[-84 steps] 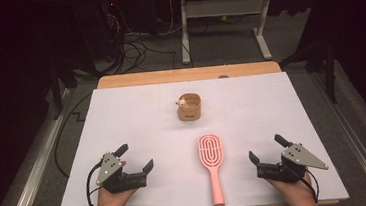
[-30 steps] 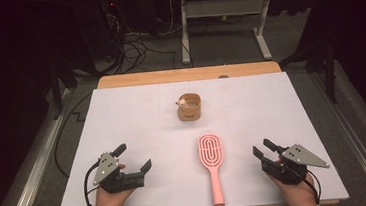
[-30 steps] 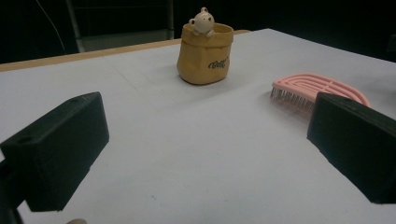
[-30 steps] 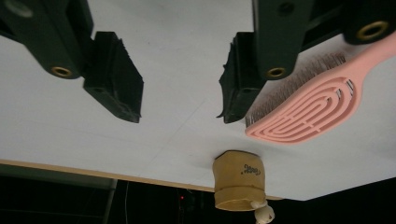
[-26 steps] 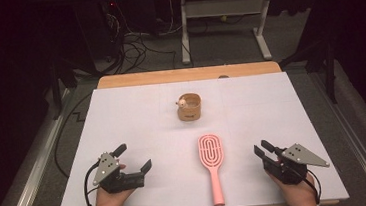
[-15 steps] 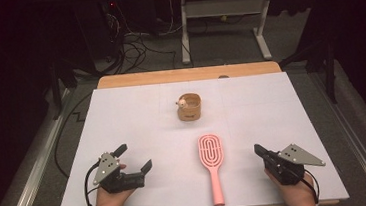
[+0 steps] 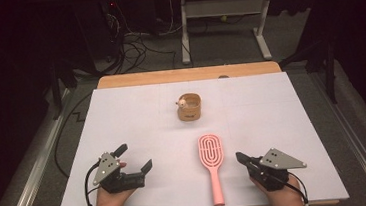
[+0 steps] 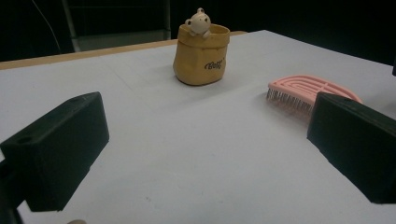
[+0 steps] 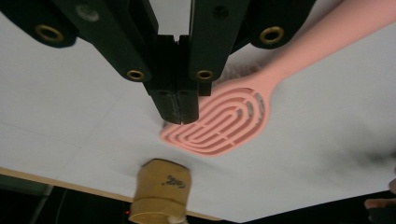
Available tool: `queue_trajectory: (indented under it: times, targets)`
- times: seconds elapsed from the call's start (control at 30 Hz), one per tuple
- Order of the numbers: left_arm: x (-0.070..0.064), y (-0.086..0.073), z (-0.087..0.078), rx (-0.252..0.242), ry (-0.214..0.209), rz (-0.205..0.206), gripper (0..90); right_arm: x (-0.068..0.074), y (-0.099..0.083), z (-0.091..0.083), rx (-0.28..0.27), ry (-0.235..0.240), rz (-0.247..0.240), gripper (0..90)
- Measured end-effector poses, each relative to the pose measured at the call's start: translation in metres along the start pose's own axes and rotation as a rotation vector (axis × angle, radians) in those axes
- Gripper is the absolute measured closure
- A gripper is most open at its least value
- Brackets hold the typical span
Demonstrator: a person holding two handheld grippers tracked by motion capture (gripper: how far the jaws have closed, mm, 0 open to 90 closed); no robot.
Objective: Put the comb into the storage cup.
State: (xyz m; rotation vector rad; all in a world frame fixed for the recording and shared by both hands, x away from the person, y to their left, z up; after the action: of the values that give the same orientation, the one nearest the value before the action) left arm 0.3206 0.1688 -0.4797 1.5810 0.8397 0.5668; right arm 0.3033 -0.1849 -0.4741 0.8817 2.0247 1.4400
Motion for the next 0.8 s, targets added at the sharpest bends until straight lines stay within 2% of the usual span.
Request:
queue_trajectory:
  times: [0.03,0.1,0.13,0.37,0.5,0.6,0.8]
  targets:
    - [0.0,0.0,0.0,-0.001,0.0,0.0,0.0,0.008,0.001,0.004,0.011,0.02,-0.014,90.0]
    - [0.0,0.0,0.0,-0.002,-0.001,-0.001,0.0,0.012,0.002,0.006,0.017,0.029,-0.023,90.0]
    - [0.0,0.0,0.0,-0.002,-0.002,-0.001,0.0,0.019,0.003,0.009,0.03,0.052,-0.026,90.0]
    - [0.0,0.001,0.0,-0.005,-0.005,-0.008,0.0,0.038,0.006,0.016,0.051,0.115,-0.041,90.0]
    - [0.0,0.001,0.0,-0.007,-0.004,-0.009,0.0,0.052,0.004,0.023,0.093,0.163,-0.057,90.0]
    - [0.0,0.001,0.0,-0.008,-0.003,-0.01,0.0,0.06,0.004,0.028,0.121,0.178,-0.076,90.0]
    - [0.0,0.001,-0.001,-0.01,-0.005,-0.007,0.0,0.064,0.002,0.041,0.177,0.194,-0.095,90.0]
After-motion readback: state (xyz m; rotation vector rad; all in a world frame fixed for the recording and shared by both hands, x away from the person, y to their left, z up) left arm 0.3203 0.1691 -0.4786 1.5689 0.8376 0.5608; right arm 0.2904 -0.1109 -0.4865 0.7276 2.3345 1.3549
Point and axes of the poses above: each handheld gripper's, and its own axes: z roughly forward along the jaws, y roughly out of its top, x roughly to its left, the point moved 6 cm from there along z, roughly forward along the jaws, and after that the axes turned 5 degrees about -x, right-handed, at the moved point
